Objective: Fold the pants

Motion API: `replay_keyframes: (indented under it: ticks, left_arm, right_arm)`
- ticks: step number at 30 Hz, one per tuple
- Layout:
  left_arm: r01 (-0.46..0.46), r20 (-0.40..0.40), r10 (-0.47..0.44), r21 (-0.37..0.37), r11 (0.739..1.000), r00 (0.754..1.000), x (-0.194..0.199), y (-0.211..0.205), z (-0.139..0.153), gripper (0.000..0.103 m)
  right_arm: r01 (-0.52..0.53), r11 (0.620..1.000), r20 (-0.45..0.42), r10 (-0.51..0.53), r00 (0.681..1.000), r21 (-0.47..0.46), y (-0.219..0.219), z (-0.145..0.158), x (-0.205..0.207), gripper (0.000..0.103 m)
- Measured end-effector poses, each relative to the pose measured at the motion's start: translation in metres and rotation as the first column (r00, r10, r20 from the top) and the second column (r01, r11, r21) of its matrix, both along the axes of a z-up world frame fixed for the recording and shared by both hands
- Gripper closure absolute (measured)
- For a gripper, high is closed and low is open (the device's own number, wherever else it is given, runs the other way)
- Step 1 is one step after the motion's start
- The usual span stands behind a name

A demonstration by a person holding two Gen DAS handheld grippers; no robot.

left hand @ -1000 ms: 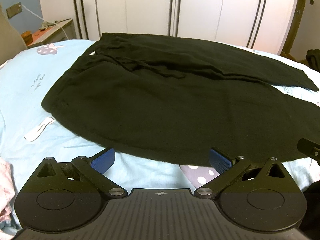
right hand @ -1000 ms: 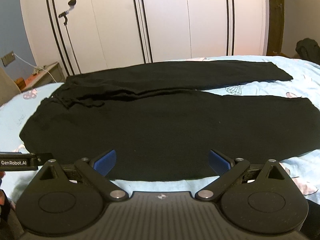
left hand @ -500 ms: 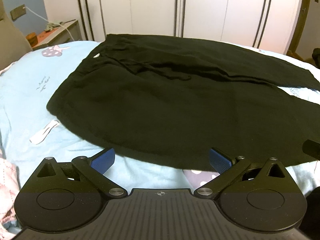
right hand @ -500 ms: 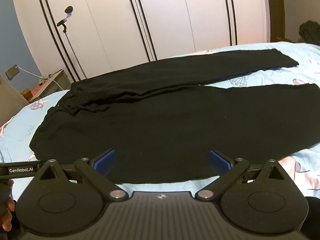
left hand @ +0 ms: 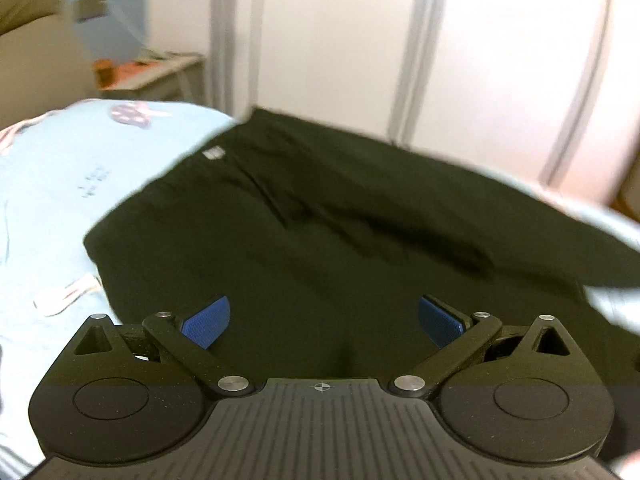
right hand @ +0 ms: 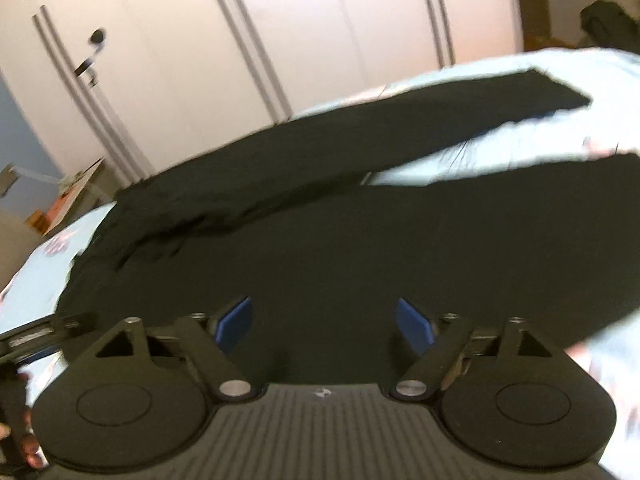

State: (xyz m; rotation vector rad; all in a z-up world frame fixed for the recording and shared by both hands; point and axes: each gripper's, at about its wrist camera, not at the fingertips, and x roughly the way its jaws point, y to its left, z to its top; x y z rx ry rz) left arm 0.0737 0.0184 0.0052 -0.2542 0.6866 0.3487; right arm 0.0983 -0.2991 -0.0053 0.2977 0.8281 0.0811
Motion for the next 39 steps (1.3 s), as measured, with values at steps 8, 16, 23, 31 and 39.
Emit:
replay_keyframes:
  ticks: [8, 16, 23, 31, 39]
  left_arm:
    - [-0.152, 0.043, 0.147, 0.133, 0.980, 0.988, 0.051, 0.023, -0.057, 0.000]
    - [-0.130, 0.026, 0.128, 0.110, 0.985, 0.991, 0.079, 0.029, -0.102, 0.000]
    - [-0.128, 0.037, 0.124, 0.130, 0.983, 0.992, 0.081, 0.021, -0.106, 0.000]
    - [-0.123, 0.052, 0.118, 0.111, 0.986, 0.992, 0.080, 0.026, -0.105, 0.000]
    - [-0.112, 0.089, 0.111, 0.008, 0.994, 0.990, 0.070, 0.044, -0.086, 0.001]
  right_arm:
    - [0.241, 0.970, -0.020, -0.242, 0.970, -0.022, -0.089, -0.003, 0.167, 0.071]
    - [0.578, 0.816, -0.164, -0.571, 0.805, -0.004, -0.177, -0.041, 0.330, 0.068]
    - [0.611, 0.787, -0.182, -0.616, 0.767, -0.085, -0.184, -0.062, 0.406, 0.027]
    - [0.569, 0.782, -0.126, -0.610, 0.782, -0.256, -0.169, -0.068, 0.403, 0.102]
    - [0.529, 0.841, 0.138, -0.540, 0.830, 0.110, -0.172, 0.012, 0.209, 0.103]
